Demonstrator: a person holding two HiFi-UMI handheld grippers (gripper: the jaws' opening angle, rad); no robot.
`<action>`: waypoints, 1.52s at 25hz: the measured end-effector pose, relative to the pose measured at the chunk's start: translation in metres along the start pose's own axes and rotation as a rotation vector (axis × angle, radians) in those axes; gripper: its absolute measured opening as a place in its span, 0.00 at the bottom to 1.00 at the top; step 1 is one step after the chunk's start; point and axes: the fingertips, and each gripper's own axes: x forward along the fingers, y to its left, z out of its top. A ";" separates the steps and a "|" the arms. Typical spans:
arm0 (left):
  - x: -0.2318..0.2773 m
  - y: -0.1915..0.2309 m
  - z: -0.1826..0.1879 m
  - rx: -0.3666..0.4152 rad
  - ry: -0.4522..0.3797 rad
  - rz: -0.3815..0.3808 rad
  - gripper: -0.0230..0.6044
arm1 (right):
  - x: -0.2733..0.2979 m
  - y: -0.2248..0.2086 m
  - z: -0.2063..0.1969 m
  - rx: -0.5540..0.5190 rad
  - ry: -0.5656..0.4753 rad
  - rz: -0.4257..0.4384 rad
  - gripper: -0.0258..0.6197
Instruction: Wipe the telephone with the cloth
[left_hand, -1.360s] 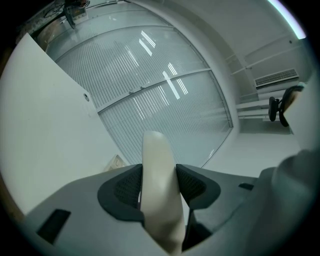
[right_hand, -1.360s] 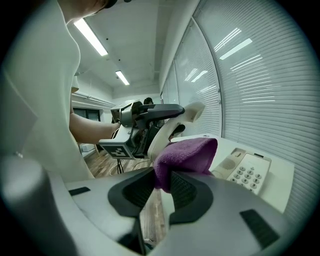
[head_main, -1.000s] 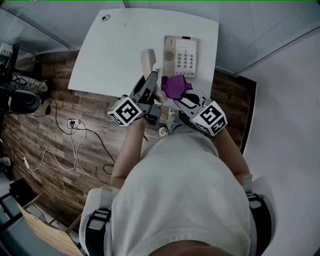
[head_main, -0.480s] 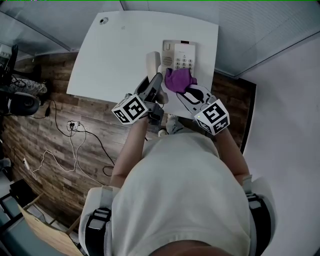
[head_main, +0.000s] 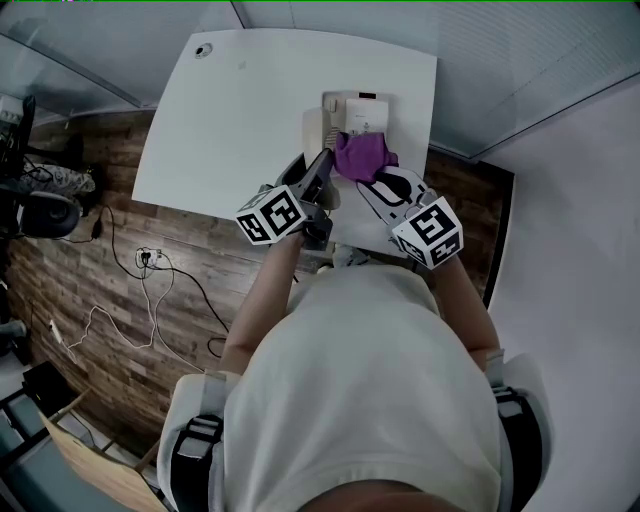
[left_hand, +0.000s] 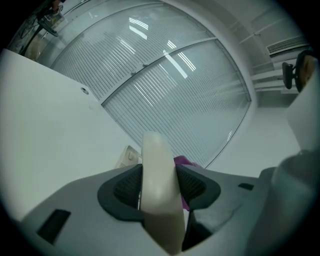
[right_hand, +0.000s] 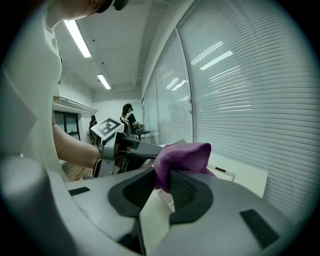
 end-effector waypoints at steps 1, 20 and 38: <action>0.003 0.001 0.000 0.004 0.005 0.004 0.39 | 0.001 -0.003 0.001 0.003 -0.002 -0.001 0.20; 0.057 0.034 -0.003 0.094 0.106 0.097 0.39 | 0.019 -0.041 -0.007 0.096 0.002 -0.044 0.20; 0.087 0.062 -0.011 0.192 0.176 0.223 0.39 | 0.023 -0.067 -0.021 0.184 0.015 -0.093 0.20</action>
